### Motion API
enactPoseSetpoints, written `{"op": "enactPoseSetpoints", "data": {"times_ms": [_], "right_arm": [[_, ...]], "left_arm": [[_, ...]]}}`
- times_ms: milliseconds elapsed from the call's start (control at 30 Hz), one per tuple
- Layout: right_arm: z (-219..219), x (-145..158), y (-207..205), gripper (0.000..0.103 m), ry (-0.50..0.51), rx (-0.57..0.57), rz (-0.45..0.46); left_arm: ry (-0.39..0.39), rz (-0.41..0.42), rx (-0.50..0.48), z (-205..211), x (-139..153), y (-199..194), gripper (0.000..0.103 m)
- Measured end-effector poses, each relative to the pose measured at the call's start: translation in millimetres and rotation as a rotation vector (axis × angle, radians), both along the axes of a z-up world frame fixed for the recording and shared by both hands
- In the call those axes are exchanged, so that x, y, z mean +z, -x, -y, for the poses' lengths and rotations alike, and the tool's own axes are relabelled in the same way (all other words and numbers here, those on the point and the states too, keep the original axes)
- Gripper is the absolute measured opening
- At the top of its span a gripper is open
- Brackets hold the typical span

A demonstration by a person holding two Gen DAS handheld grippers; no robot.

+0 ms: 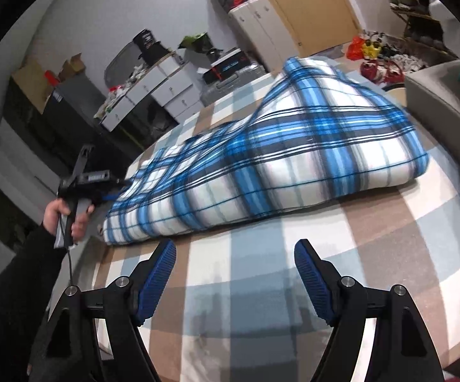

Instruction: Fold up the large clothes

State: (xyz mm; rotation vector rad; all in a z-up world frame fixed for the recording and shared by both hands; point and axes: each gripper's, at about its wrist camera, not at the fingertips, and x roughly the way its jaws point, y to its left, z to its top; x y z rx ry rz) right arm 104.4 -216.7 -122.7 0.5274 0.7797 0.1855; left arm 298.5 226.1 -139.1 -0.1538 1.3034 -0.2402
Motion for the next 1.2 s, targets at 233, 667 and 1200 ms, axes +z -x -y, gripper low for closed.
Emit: {"op": "enactPoseSetpoints", "data": {"times_ms": [233, 667, 1200], "right_arm": [[50.0, 8.7, -37.2, 0.084, 0.058, -0.117, -0.035], [-18.0, -31.0, -172.0, 0.075, 0.596, 0.116, -0.322], [-63.9, 12.6, -173.3, 0.080, 0.558, 0.208, -0.230]], "left_arm": [[0.043, 0.009, -0.032, 9.4, 1.8, 11.5, 0.012], [-0.089, 0.173, 0.168, -25.0, 37.4, 33.4, 0.007], [-0.276, 0.355, -0.300, 155.3, 39.6, 120.5, 0.067]]}}
